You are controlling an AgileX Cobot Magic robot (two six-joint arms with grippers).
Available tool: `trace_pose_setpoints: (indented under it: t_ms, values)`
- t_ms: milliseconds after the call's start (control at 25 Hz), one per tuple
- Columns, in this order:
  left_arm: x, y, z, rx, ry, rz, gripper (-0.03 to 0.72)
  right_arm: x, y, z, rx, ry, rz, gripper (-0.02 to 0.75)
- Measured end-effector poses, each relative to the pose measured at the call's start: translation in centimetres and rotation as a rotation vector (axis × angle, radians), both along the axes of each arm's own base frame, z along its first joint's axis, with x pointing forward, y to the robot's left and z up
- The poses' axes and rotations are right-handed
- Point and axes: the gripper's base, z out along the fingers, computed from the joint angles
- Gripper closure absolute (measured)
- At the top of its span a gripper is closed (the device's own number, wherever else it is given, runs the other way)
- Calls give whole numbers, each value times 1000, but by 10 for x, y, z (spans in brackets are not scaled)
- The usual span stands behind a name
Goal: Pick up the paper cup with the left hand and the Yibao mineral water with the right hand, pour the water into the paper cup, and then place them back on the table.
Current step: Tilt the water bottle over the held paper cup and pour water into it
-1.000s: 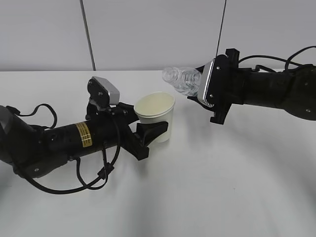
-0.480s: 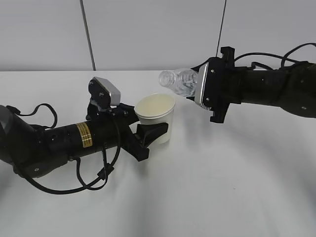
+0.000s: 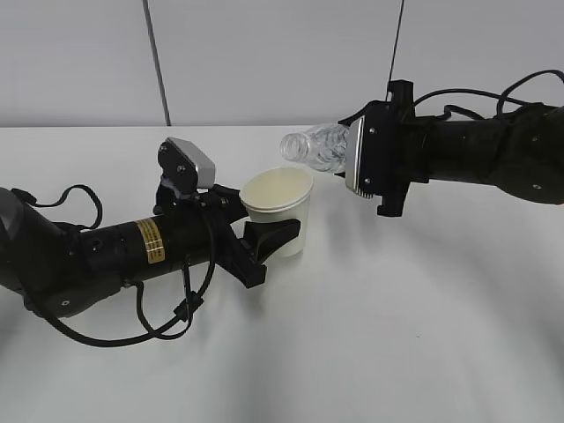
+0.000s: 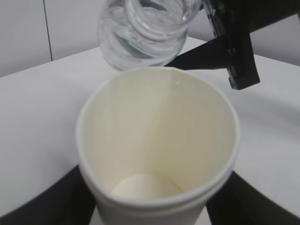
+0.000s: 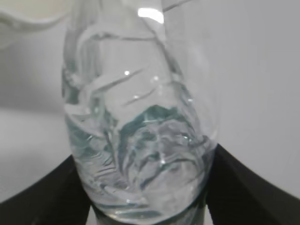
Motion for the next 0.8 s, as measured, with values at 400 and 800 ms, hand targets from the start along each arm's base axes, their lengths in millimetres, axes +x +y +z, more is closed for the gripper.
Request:
trace_pose_setpoints:
  t_ms: [400,800]
  values:
    - [0,0,0,1,3,1,264,0,0,-1,-55,-22,19,249]
    - [0,0,0,0,3,1,264,2,0,2,-81,-48,32,249]
